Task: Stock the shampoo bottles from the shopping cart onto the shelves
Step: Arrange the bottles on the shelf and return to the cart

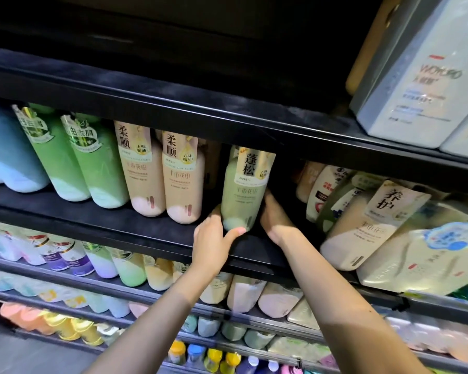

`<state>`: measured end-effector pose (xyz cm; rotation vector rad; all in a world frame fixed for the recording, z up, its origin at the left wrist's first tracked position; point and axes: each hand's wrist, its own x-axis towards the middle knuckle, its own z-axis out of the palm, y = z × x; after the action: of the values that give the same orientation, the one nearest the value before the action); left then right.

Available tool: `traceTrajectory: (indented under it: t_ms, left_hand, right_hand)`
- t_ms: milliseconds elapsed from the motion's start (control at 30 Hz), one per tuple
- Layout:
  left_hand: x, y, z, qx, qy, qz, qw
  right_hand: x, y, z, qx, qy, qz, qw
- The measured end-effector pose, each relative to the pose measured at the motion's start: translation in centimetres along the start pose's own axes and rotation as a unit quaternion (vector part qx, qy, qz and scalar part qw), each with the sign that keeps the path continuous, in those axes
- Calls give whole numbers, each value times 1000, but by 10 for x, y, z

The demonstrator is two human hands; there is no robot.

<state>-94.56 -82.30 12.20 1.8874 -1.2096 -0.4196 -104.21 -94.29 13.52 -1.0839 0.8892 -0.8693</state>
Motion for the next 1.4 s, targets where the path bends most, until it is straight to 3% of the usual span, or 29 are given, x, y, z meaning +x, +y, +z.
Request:
traceTrajectory:
  t_ms: [133,333,500,800,867,933,1000,1067,1133,1200,1400]
  left_hand:
    - [1,-1,0,-15,0,-12,1000]
    - [-4,0,-2,-68,36,-40,996]
    - [-6,-1,-1,-58,56,-28,996]
    - [-7,-1,-5,-69,29,-30,997]
    - [-12,-1,-11,-62,7,-26,998]
    - [-28,-8,-26,-46,-9,-11,999]
    - [-49,-27,-51,13,-12,23,1000]
    - [-72,-57,-86,96,-12,45,994]
    - [-98,-92,-127,170,-8,25,985]
    - [-128,-129,-172,211,5,-21,977]
    - [-241,-231,-308,265,75,-180,944]
  right_hand:
    - [0,5,-3,-64,7,-44,997]
    - [-16,1,1,-38,-22,-48,998]
    - [-29,11,0,-80,-84,-89,989]
    - [-30,5,-3,-88,-110,-68,988]
    - [-37,4,-1,-74,-62,-58,994]
    - [-56,4,6,-78,58,-96,991]
    - [-90,11,21,-119,151,-179,965]
    - [-131,25,48,-195,168,-237,937]
    - [-162,48,87,-278,121,-284,910]
    - [-181,73,135,-342,25,-296,891]
    - [-224,159,294,-484,-223,-224,816]
